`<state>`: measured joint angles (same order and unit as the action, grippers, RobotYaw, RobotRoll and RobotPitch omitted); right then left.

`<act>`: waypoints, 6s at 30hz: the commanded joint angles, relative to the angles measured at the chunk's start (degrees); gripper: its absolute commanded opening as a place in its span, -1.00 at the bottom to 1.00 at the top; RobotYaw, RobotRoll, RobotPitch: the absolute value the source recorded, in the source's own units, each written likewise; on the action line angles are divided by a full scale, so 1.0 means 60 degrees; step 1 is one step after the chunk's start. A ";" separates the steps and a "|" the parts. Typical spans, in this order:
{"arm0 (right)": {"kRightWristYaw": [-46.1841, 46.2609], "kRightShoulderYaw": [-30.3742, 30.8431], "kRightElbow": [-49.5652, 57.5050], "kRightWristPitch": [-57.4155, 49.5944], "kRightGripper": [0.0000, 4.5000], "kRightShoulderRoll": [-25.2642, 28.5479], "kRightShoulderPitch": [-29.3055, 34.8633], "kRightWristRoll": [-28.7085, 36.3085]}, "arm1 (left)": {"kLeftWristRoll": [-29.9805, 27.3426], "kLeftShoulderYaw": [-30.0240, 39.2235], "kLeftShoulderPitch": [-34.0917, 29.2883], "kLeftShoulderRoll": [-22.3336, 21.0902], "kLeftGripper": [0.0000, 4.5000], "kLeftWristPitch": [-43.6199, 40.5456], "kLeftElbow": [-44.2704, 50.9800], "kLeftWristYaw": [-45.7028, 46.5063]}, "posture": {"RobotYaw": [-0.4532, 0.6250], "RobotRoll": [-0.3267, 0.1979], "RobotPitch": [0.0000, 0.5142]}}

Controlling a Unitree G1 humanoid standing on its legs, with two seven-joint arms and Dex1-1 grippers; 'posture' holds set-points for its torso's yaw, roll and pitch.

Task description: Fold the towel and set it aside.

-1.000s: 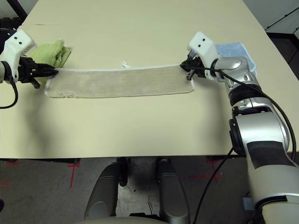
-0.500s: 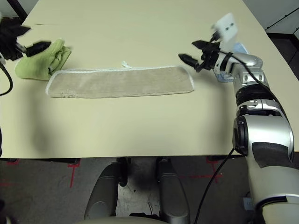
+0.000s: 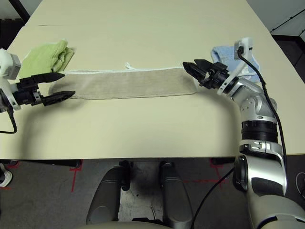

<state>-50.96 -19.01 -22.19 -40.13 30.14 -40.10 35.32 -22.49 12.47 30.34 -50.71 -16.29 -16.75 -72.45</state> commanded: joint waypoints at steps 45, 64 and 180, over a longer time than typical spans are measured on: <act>0.3319 -0.1747 0.1508 -0.3615 0.99 -0.0303 0.2629 0.3117 | -0.0116 -0.0340 0.0282 0.1051 1.00 0.2377 -0.1134 -0.0175 | -0.26 0.25 0.01; 0.4802 -0.1479 0.1568 -0.3135 0.18 -0.1316 0.1983 0.2942 | -0.0088 -0.0373 0.0263 0.1026 1.00 0.2372 -0.1073 -0.0123 | -0.26 0.25 0.01; 0.1475 0.3064 0.4116 -0.3039 -0.99 0.0941 0.0959 0.0832 | -0.0081 -0.0442 0.0539 0.1184 1.00 0.1819 -0.0887 -0.0097 | -0.26 0.25 -0.01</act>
<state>-43.38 -0.34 2.35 -56.27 36.18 -33.25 40.15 -22.92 10.11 34.68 -43.42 -5.06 -23.14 -72.89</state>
